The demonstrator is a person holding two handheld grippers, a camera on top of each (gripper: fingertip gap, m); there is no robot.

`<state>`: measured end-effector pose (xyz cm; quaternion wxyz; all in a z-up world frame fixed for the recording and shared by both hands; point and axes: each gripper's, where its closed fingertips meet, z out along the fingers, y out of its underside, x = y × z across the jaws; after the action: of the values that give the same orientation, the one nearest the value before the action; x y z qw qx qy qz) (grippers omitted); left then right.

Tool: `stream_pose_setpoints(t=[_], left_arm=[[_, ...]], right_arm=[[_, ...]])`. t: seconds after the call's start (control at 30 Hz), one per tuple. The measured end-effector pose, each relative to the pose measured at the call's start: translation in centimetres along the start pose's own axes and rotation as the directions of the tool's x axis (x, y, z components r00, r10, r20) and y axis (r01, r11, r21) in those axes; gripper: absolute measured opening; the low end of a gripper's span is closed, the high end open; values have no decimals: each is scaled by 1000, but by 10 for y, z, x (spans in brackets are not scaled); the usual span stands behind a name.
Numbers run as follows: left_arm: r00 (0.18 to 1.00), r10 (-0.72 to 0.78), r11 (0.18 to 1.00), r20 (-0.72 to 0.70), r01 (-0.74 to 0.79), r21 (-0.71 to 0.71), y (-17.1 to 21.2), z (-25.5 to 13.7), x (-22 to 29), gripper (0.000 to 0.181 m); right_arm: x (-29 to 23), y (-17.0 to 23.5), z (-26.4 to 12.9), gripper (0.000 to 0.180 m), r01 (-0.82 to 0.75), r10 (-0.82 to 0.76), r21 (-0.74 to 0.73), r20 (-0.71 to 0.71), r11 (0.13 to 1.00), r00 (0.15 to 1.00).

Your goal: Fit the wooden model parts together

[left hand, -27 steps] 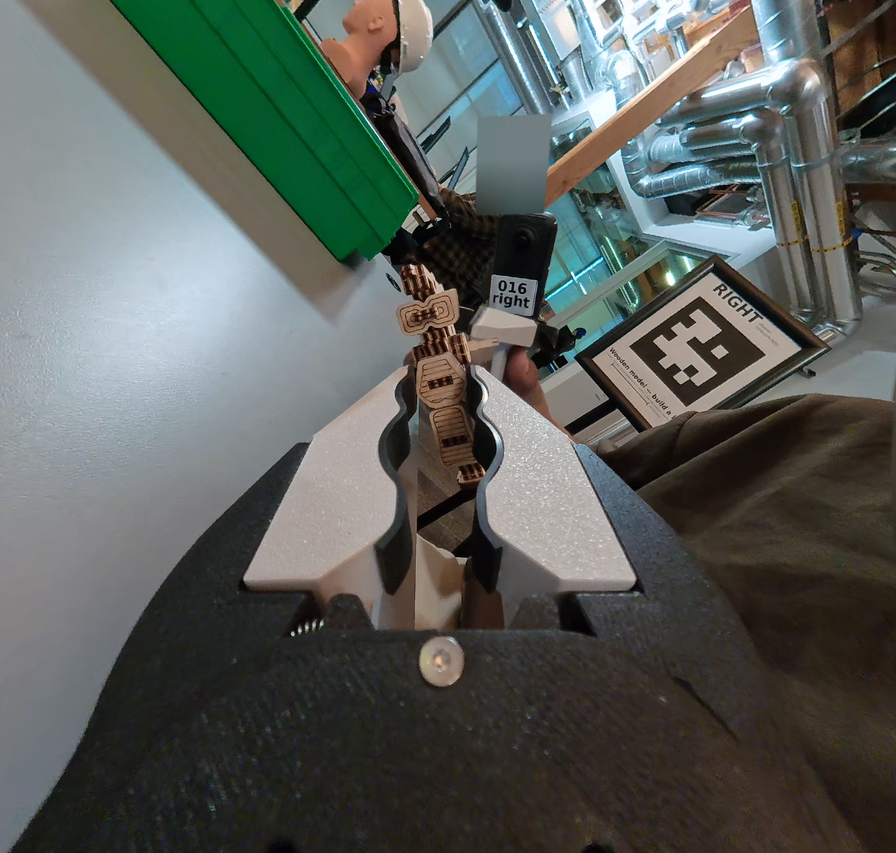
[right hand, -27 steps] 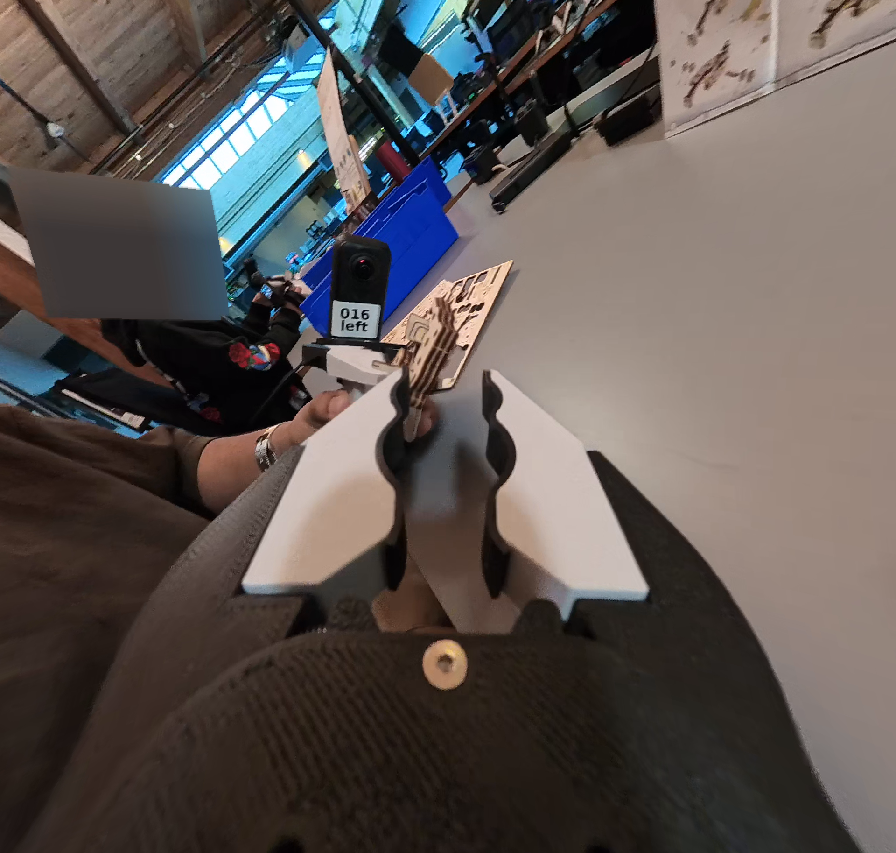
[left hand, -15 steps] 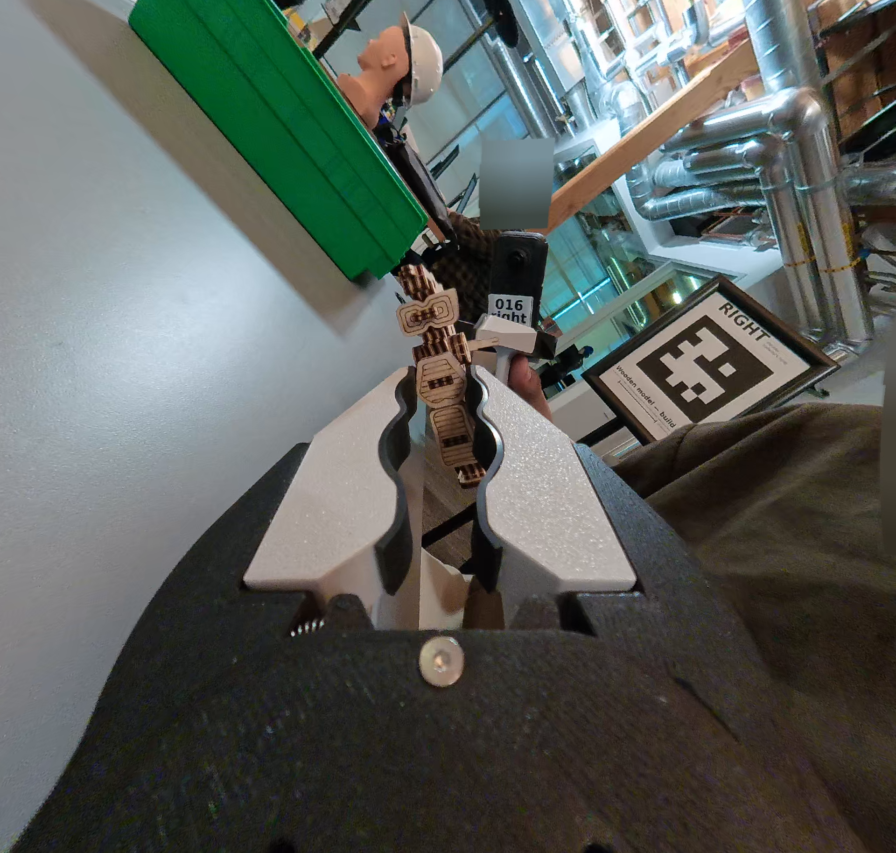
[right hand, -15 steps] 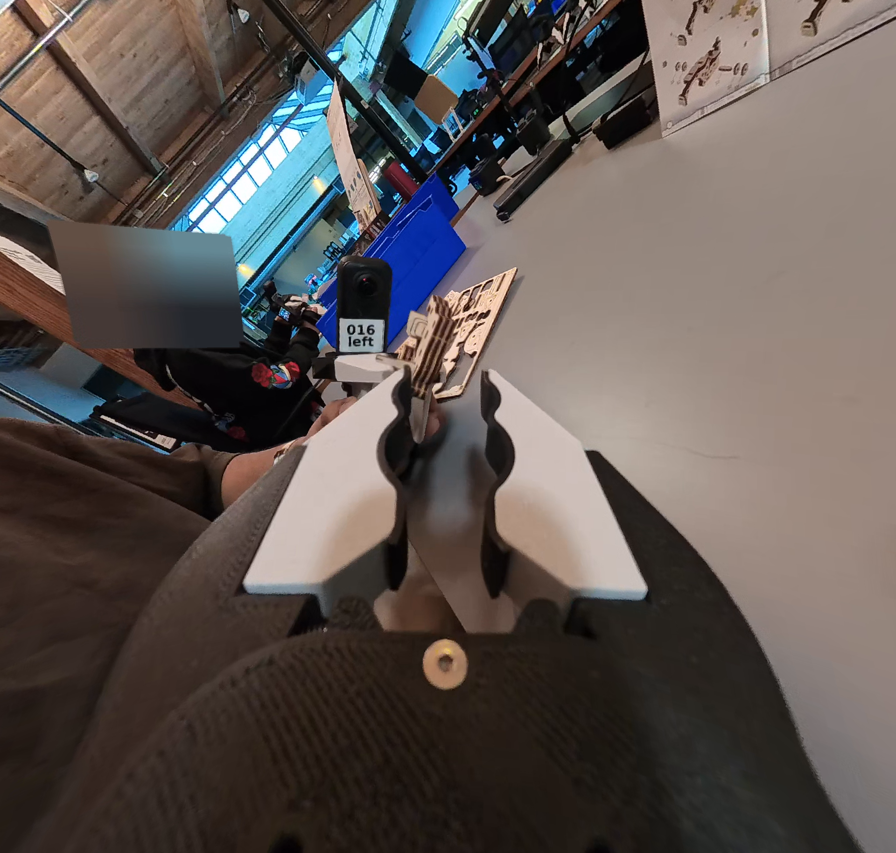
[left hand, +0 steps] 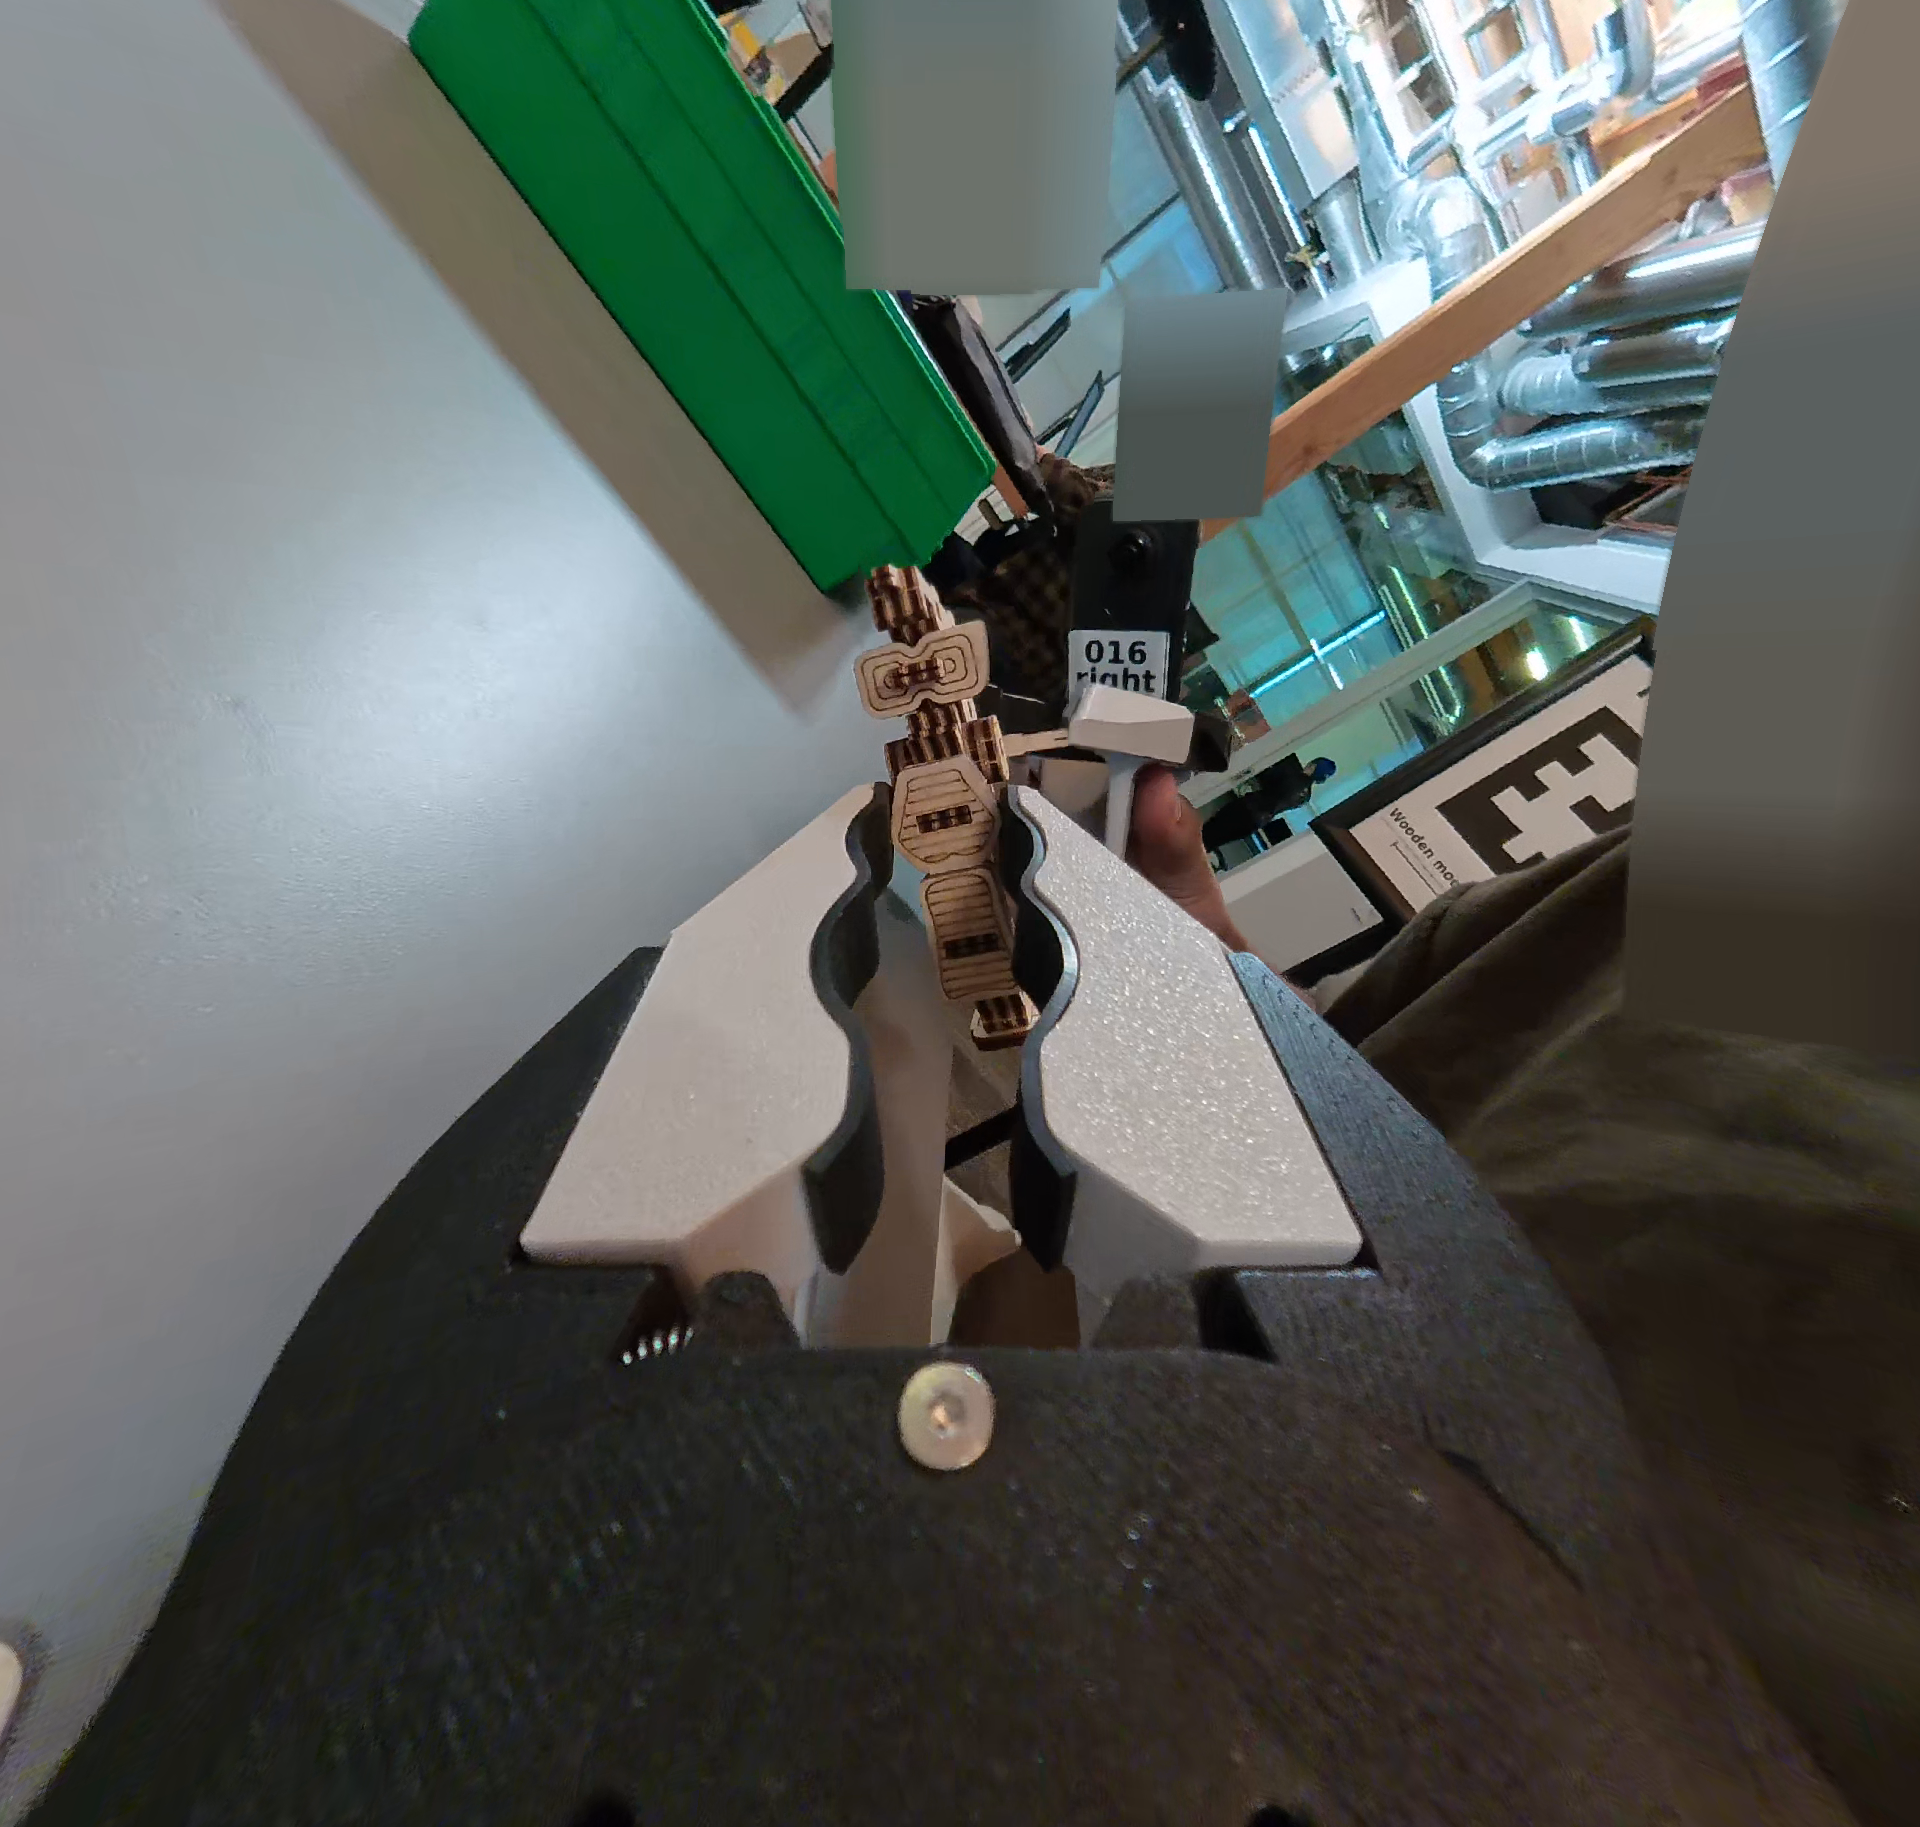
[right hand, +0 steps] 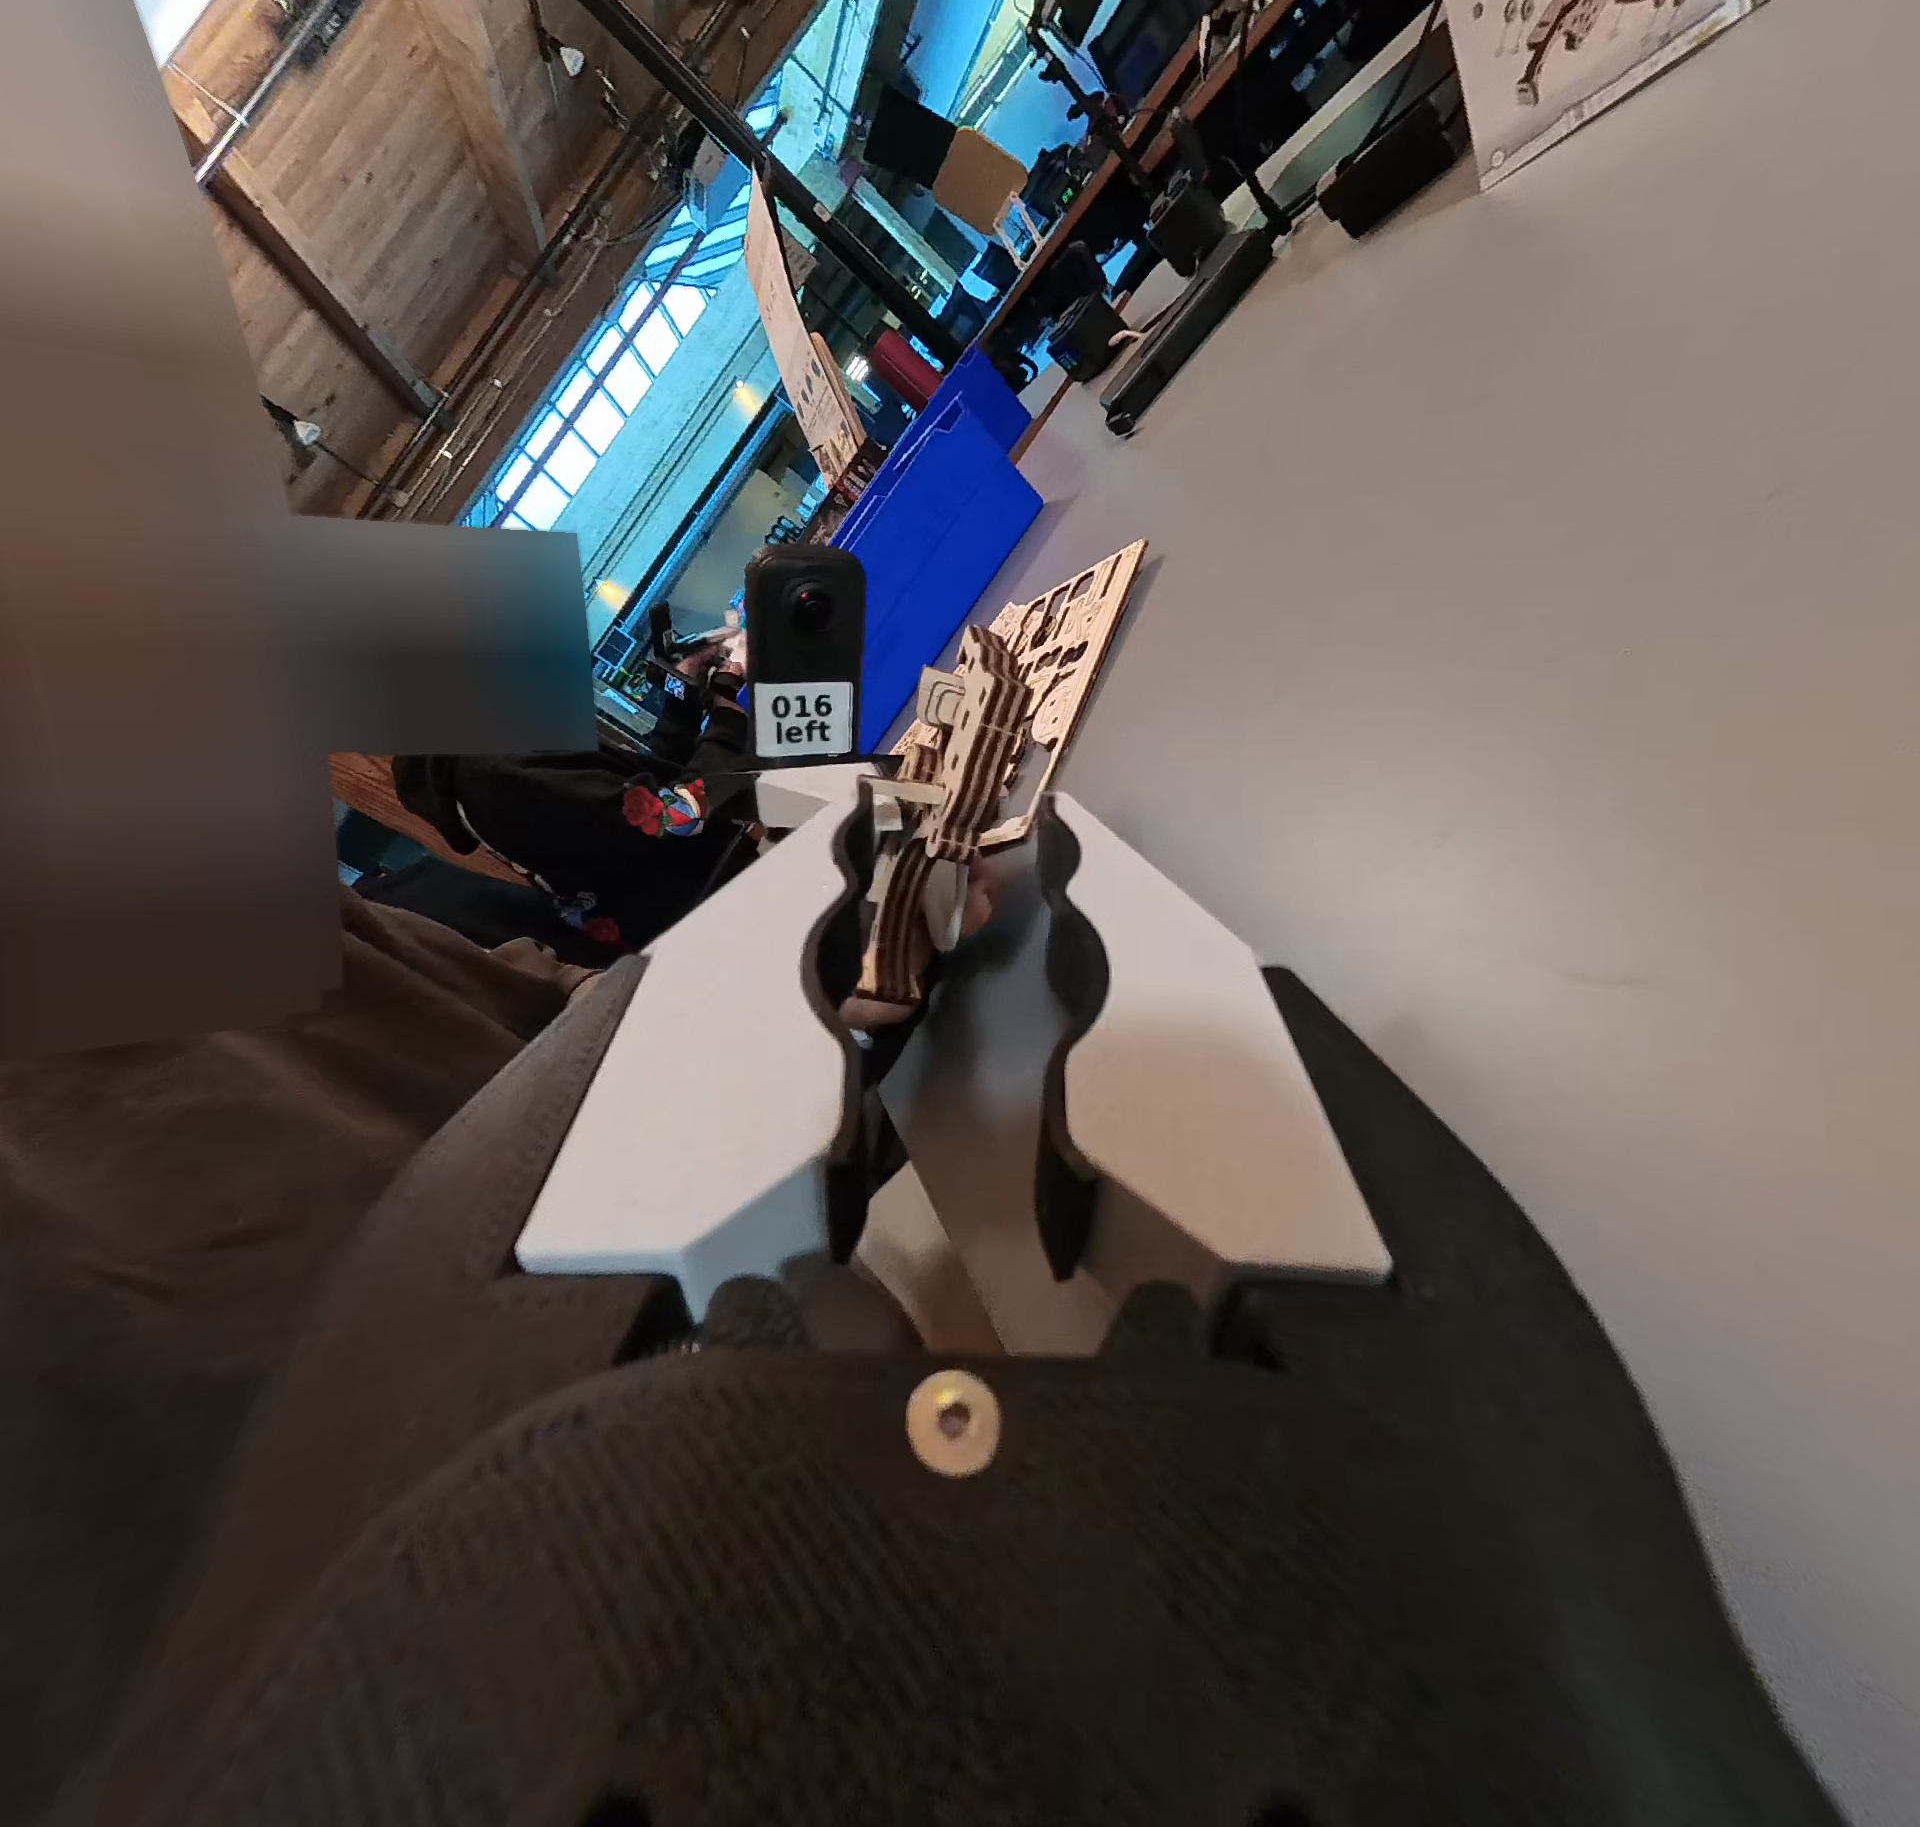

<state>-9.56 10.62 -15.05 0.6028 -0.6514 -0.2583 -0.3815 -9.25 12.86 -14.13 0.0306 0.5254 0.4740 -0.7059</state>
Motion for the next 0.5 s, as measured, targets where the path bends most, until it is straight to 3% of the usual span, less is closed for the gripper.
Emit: stream_pose_setpoints(t=[0.23, 0.5], left_arm=[[994, -111, 992, -18, 111, 50, -10, -4, -7, 17], [992, -122, 992, -22, 123, 39, -9, -3, -8, 16]], right_arm=[[11, 6, 10, 31, 64, -67, -69, -41, 995, 997], [6, 20, 20, 33, 55, -54, -138, 5, 989, 999]])
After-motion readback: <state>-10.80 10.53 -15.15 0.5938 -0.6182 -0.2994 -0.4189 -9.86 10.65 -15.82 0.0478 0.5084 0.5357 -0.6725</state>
